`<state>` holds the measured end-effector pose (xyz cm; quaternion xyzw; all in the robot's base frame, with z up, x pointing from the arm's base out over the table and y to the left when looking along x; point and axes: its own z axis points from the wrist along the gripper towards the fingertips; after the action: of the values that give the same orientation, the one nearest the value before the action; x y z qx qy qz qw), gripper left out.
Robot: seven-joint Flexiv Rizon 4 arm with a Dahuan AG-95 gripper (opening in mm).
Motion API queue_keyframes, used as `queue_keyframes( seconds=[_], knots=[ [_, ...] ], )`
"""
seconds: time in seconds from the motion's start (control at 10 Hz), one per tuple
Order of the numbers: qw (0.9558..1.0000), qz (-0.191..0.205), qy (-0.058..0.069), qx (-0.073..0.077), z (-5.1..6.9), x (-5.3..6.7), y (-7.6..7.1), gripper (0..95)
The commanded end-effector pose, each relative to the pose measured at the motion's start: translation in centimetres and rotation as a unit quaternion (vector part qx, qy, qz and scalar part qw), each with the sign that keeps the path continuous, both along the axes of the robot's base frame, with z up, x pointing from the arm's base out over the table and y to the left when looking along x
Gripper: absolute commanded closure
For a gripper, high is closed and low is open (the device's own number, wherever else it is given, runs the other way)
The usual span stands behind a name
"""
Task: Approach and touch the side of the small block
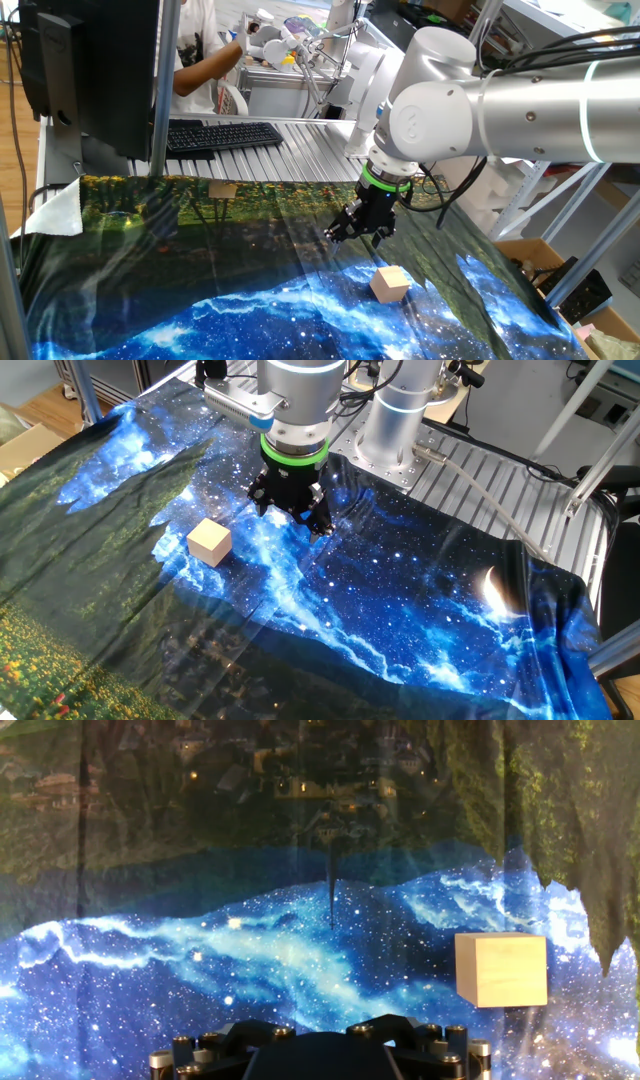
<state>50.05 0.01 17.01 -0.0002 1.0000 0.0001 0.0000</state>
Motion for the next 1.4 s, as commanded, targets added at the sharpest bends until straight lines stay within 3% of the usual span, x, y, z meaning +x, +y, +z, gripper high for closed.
queue_keyframes(
  seconds=[0.1,0.2,0.8,1.4],
  knots=[
    [0.9989,0.018,-0.014,0.042,-0.01,-0.05,-0.01,0.0],
    [0.9978,0.011,-0.013,0.065,-0.02,-0.05,-0.02,95.0],
    [0.9987,0.018,-0.009,0.047,-0.03,-0.04,-0.04,95.0],
    [0.9988,0.023,-0.013,0.042,-0.73,0.03,-0.59,95.0]
  ],
)
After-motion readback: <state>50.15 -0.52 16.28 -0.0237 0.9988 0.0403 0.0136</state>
